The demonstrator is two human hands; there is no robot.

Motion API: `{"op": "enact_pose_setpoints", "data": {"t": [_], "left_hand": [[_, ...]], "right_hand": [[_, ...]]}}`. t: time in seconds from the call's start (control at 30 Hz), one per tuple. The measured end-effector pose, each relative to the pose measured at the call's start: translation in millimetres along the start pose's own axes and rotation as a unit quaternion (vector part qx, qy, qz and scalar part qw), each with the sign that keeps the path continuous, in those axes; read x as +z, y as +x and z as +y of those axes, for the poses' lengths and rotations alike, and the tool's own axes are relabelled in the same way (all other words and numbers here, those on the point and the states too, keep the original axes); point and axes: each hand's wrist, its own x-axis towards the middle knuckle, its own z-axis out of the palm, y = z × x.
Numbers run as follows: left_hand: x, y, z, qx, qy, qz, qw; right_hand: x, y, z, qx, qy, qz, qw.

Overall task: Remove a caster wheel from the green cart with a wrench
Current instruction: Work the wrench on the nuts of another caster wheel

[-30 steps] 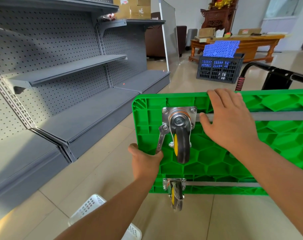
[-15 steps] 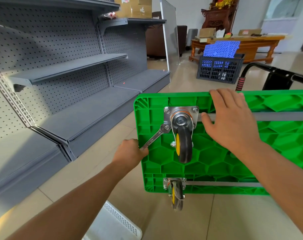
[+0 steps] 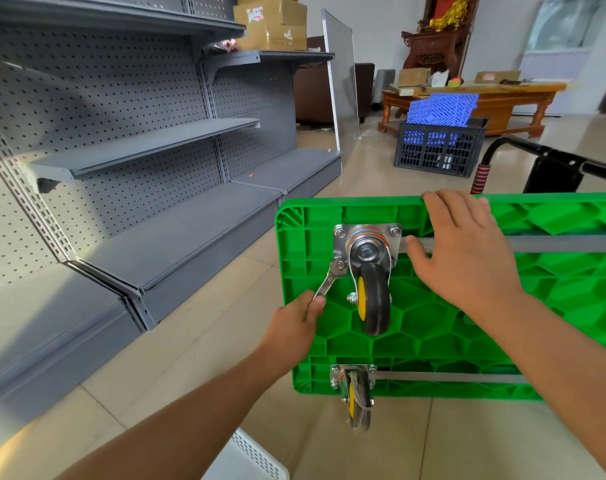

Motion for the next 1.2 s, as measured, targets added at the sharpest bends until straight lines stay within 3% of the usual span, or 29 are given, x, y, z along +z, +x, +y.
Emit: {"op": "enact_pose_setpoints", "data": {"t": [0.2,0.77,0.93,1.1,1.2], "left_hand": [[-8.8,8.1,-5.7,-0.052,-0.059,-0.004,0.997],[-9.9,17.8,1.5,-0.056,0.052,0.033,0.997],[-17.6,14.6,-8.5,-0.102,0.092,0.109,0.985],[-23.9,19.9,-4.5,-0.119,0.194,0.098,0.969],[-29.8,22.7,-4.6,-0.087,0.214,0.099,0.968]], "right_hand": [[-0.3,-0.3,-0.9,0.009,-0.003,-0.012,1.000],[-1.8,-0.3,0.2,0.009,-0.005,-0.025,1.000],[-4.1,0.2,1.3,0.013,-0.009,-0.040,0.999],[-3.3,0.8,0.1,0.014,-0.004,-0.040,0.999],[-2.6,-0.8,-0.1,0.013,-0.006,-0.047,0.999]]}}
